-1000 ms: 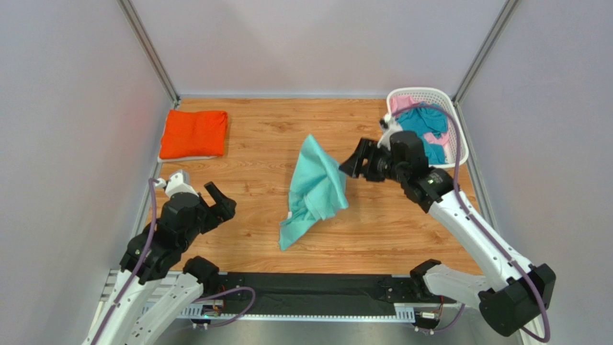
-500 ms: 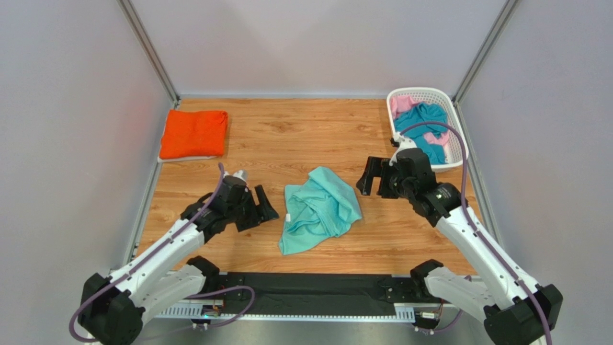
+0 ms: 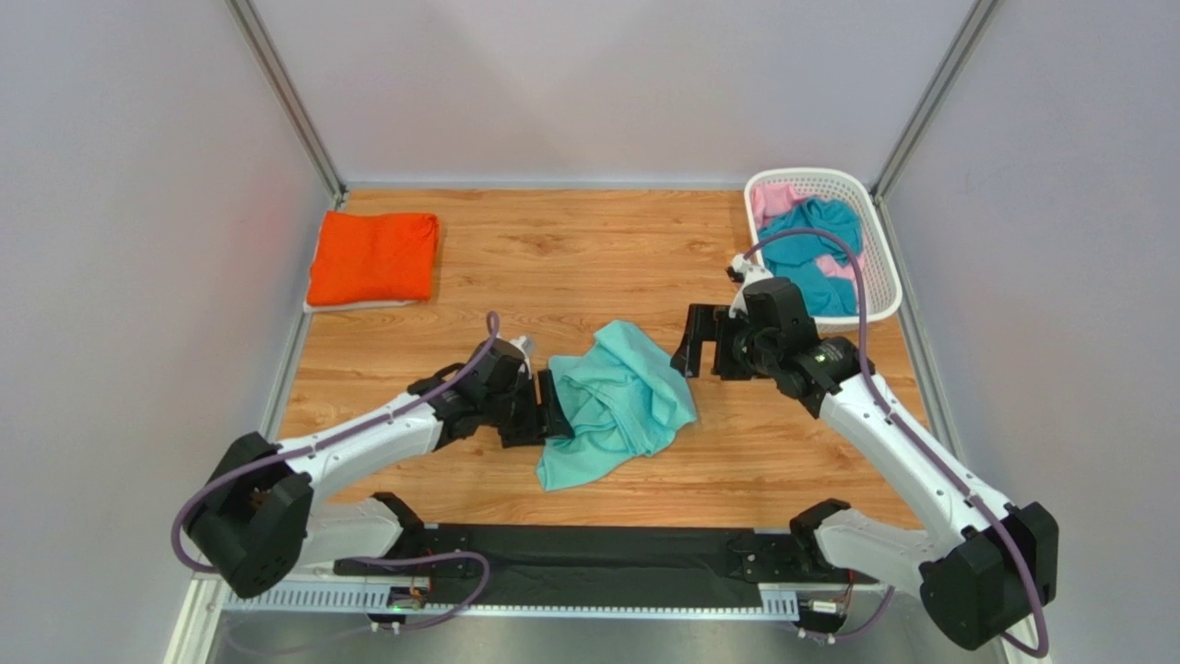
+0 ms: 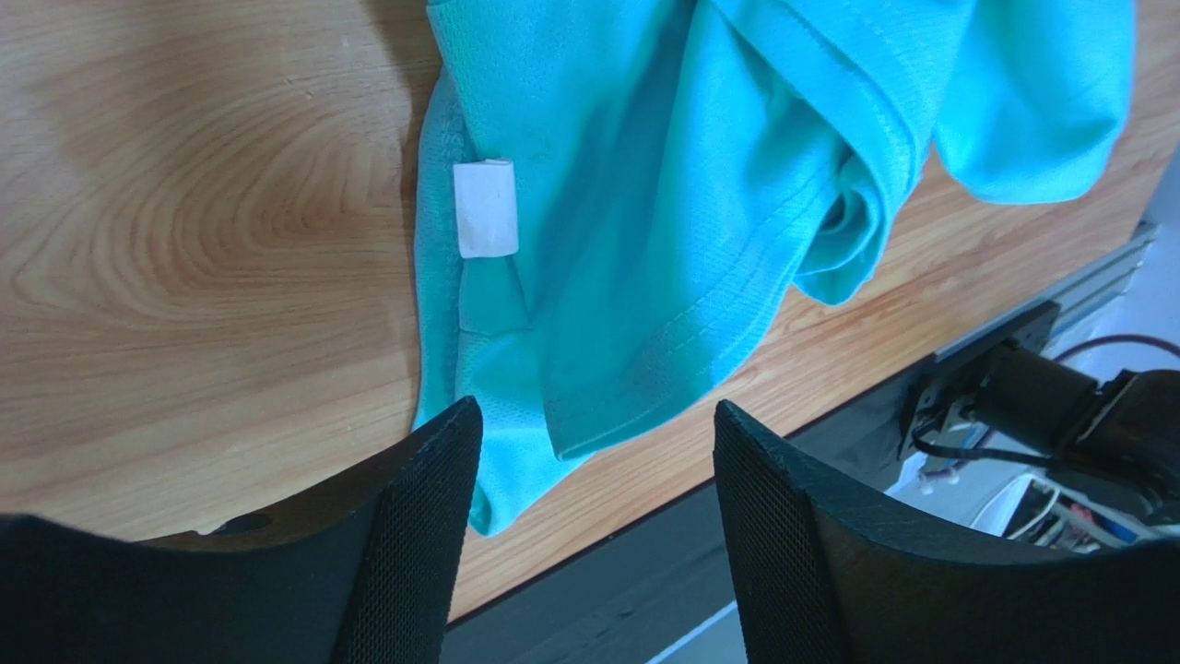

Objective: Fold and stack the t-shirts
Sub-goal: Flatten the tshirt out

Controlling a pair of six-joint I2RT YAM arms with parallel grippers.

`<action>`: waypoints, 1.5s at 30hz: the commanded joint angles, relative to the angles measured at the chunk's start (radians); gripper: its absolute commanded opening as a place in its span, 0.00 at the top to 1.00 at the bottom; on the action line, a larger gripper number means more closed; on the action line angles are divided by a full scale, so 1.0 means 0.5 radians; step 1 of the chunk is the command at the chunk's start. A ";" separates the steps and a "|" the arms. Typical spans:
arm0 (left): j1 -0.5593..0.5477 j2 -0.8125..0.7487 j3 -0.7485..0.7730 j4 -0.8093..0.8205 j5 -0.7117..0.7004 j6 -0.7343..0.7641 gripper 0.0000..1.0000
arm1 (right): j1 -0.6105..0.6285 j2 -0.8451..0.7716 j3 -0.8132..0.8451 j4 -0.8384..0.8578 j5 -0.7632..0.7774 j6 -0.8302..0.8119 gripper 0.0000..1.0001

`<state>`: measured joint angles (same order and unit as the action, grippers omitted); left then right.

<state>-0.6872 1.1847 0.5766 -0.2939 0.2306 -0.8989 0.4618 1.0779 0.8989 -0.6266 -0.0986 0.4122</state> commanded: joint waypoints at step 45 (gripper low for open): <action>-0.061 -0.295 -0.092 -0.084 -0.111 -0.006 1.00 | 0.877 1.707 1.013 0.462 0.504 -0.214 0.57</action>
<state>-0.7139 1.0676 0.5377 -0.3367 0.1810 -0.8898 0.8944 1.9434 1.4231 -0.4625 0.0910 0.2623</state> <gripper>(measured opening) 0.007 0.479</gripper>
